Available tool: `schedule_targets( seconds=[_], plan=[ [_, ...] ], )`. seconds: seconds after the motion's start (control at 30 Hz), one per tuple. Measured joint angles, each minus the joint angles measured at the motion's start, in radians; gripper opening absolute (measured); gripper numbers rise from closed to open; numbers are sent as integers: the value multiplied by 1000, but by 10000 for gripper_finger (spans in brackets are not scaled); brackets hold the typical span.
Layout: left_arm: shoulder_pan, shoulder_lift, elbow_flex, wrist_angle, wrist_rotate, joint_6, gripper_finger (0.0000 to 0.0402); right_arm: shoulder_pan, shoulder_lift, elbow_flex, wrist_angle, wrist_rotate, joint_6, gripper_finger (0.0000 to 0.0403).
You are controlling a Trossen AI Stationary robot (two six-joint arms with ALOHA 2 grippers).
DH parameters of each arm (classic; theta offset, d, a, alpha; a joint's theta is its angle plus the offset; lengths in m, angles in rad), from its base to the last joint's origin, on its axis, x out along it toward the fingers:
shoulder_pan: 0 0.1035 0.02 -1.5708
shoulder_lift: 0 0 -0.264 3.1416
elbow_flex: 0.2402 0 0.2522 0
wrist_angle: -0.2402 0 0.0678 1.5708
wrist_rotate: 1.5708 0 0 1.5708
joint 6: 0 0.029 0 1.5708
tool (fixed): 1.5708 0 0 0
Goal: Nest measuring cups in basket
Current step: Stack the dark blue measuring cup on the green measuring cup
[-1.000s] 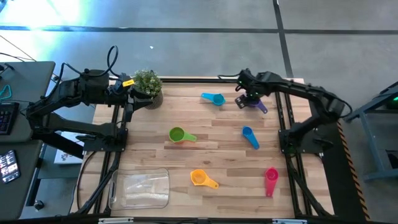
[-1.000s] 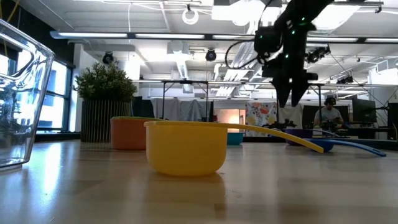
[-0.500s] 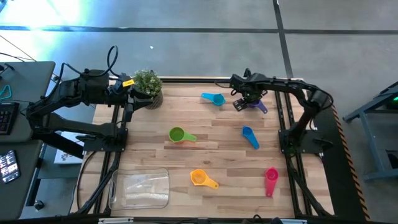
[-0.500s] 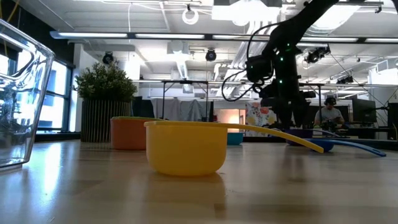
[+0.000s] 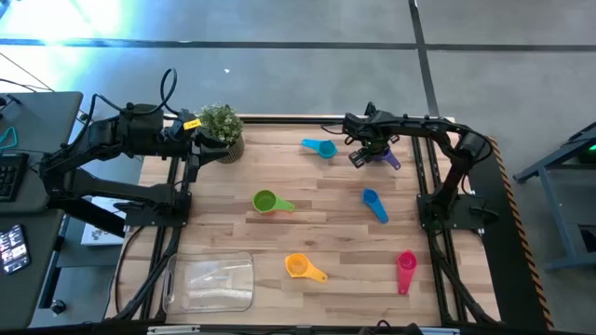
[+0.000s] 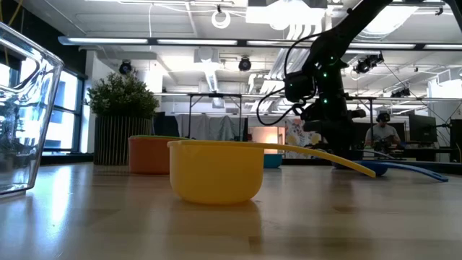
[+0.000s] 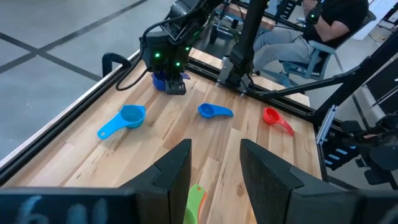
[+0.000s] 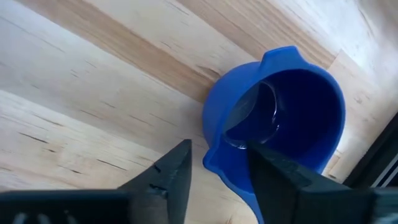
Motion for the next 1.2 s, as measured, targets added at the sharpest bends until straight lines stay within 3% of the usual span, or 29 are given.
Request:
schedule_targets(
  seconds=[0.47,0.83,1.2],
  plan=[
    [0,0,0,0,0,-1,129,0,-2,0,0,9,-8,12],
    [0,0,0,0,0,0,129,17,-22,0,-54,27,6,4],
    [0,0,0,0,0,0,129,174,-127,0,-74,16,142,1]
  ],
)
